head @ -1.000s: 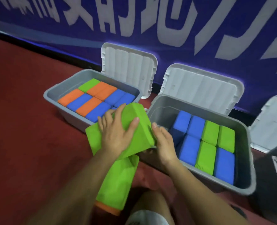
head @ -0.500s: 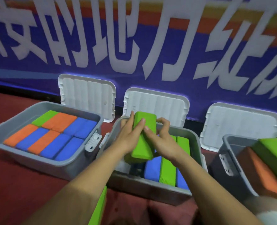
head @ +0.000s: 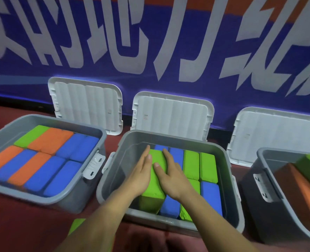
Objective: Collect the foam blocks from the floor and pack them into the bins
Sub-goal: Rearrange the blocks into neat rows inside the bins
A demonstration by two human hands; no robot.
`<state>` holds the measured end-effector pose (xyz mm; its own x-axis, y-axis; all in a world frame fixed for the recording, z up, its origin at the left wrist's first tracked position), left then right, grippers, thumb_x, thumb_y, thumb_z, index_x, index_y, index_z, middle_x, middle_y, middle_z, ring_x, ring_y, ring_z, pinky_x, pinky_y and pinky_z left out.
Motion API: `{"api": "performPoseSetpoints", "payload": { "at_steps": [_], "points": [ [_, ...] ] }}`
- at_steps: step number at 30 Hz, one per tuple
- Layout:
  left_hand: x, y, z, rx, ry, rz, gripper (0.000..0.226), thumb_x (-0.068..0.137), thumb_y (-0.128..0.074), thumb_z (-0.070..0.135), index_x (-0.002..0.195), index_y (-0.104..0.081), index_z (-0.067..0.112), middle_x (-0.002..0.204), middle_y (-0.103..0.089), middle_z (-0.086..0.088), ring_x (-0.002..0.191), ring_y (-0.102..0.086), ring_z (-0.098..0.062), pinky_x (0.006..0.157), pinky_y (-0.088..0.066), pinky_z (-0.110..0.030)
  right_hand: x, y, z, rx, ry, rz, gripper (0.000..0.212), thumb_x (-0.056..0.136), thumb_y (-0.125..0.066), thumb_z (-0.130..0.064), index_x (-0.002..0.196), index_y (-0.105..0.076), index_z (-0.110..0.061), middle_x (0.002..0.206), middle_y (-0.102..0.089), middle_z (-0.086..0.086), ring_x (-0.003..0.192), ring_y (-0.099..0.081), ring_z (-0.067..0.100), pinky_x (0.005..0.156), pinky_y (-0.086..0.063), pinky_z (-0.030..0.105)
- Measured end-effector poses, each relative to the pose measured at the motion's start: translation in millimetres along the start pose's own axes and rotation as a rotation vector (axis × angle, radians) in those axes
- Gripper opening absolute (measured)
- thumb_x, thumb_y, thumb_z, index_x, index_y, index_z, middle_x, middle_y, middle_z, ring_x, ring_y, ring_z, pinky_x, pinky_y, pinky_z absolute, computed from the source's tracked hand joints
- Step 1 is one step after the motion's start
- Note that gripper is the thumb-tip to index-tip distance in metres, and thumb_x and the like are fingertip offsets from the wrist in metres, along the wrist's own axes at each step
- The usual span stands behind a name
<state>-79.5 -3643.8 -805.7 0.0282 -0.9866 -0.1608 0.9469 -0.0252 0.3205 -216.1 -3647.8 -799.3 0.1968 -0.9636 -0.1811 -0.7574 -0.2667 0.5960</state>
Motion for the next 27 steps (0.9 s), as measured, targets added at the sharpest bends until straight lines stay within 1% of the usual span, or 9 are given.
{"api": "performPoseSetpoints", "payload": {
  "at_steps": [3,6,10,13,16,20,22,24,27],
  "points": [
    [14.0,-11.8,-21.5,0.055,0.017,-0.020,0.052,0.106,-0.019,0.051,0.158,-0.020,0.043,0.162,-0.023,0.020,0.141,-0.022,0.007,0.111,-0.012,-0.013,12.7,-11.3,27.2,-0.009,-0.071,-0.013,0.069,0.100,-0.040,-0.063,0.159,-0.008,-0.045,0.151,-0.044,0.012,0.138,-0.046,0.027,0.113,-0.033,0.038],
    [29.2,-21.0,-41.7,0.046,0.036,-0.026,0.050,0.109,-0.022,0.044,0.158,-0.026,0.036,0.161,-0.026,0.019,0.141,-0.022,0.008,0.109,-0.011,-0.007,25.5,-25.0,47.9,-0.071,-0.110,-0.010,0.068,0.101,-0.038,-0.063,0.159,-0.011,-0.042,0.148,-0.047,0.013,0.138,-0.044,0.028,0.114,-0.033,0.039],
    [44.7,-24.1,-76.7,0.079,0.043,-0.033,0.043,0.109,-0.026,0.040,0.152,-0.022,0.047,0.154,-0.025,0.025,0.140,-0.021,0.010,0.104,-0.010,0.001,38.3,-39.1,61.1,-0.334,-0.123,0.037,0.069,0.096,-0.027,-0.072,0.157,-0.015,-0.041,0.146,-0.037,0.007,0.143,-0.028,0.027,0.116,-0.024,0.047],
    [44.2,-39.9,-121.4,0.223,0.111,-0.075,0.043,0.107,-0.026,0.045,0.140,-0.007,0.065,0.161,-0.026,0.018,0.143,-0.034,-0.003,0.112,-0.023,-0.015,37.2,-65.0,86.0,-0.597,-0.142,-0.004,0.076,0.089,-0.011,-0.077,0.159,-0.007,-0.047,0.169,-0.005,0.007,0.156,0.002,0.028,0.120,-0.004,0.057],
    [52.4,-54.3,-147.7,0.330,0.170,-0.114,0.055,0.108,-0.027,0.043,0.152,0.005,0.054,0.162,-0.032,-0.001,0.133,-0.052,-0.022,0.106,-0.041,-0.029,43.0,-83.8,103.5,-0.729,-0.117,0.066,0.064,0.097,-0.026,-0.065,0.158,-0.024,-0.046,0.169,-0.010,0.011,0.156,-0.012,0.034,0.116,-0.004,0.065],
    [61.8,-57.9,-158.1,0.311,0.193,-0.143,0.056,0.107,-0.024,0.046,0.155,0.004,0.053,0.163,-0.027,0.001,0.142,-0.041,-0.020,0.115,-0.034,-0.038,49.1,-88.4,113.5,-0.757,-0.127,0.071,0.063,0.096,-0.033,-0.062,0.154,-0.039,-0.039,0.163,-0.031,0.013,0.151,-0.028,0.036,0.112,-0.010,0.064],
    [60.0,-57.9,-159.1,0.366,0.165,-0.170,0.055,0.104,-0.021,0.053,0.153,0.005,0.056,0.165,-0.021,0.005,0.143,-0.040,-0.018,0.115,-0.034,-0.039,47.5,-88.4,114.2,-0.758,-0.125,0.055,0.064,0.097,-0.026,-0.063,0.158,-0.027,-0.043,0.168,-0.014,0.011,0.155,-0.015,0.034,0.115,-0.004,0.064],
    [59.7,-55.7,-156.4,0.374,0.193,-0.165,0.058,0.105,-0.023,0.051,0.156,0.004,0.050,0.164,-0.024,0.005,0.141,-0.042,-0.020,0.114,-0.035,-0.037,49.2,-87.2,114.4,-0.739,-0.146,-0.038,0.065,0.099,-0.013,-0.065,0.159,0.005,-0.047,0.166,0.022,0.005,0.155,0.018,0.029,0.116,0.011,0.062],
    [57.5,-46.4,-146.8,0.624,0.202,-0.191,0.060,0.103,-0.009,0.058,0.160,0.004,0.042,0.168,-0.015,0.008,0.146,-0.034,-0.021,0.117,-0.030,-0.039,47.5,-77.8,104.1,-0.722,-0.239,-0.131,0.066,0.099,-0.010,-0.068,0.155,0.020,-0.048,0.164,0.033,0.003,0.151,0.031,0.026,0.118,0.016,0.061]
  ]
}}
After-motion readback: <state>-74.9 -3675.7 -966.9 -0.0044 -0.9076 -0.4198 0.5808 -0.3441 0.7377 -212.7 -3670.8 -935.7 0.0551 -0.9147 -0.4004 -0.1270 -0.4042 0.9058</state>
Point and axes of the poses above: each hand's wrist, its own x-axis towards the middle knuckle, its own y-axis out of the back of the hand, z = x × y, the point moved 4 cm from there along x, towards the middle knuckle
